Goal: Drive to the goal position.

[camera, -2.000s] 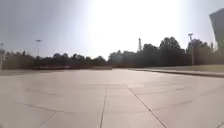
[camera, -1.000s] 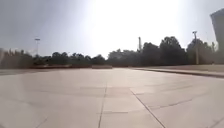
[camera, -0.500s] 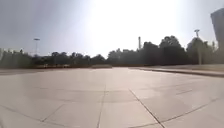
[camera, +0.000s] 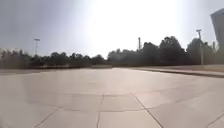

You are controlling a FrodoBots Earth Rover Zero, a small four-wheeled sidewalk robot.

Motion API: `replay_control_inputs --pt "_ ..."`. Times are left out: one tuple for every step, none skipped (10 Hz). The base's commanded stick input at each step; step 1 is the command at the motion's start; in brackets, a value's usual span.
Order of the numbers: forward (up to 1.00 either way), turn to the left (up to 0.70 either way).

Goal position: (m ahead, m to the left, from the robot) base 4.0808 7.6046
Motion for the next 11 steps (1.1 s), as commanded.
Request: replay_control_inputs --pt "0.70 0.02" --pt "0.70 0.02" --pt "0.70 0.02" --pt "0.70 0.02" --pt "0.70 0.02" --pt "0.70 0.02" --pt "0.70 0.02" --pt "0.70 0.02" --pt "0.70 0.02" --pt "0.70 0.02" --pt "0.70 0.02"
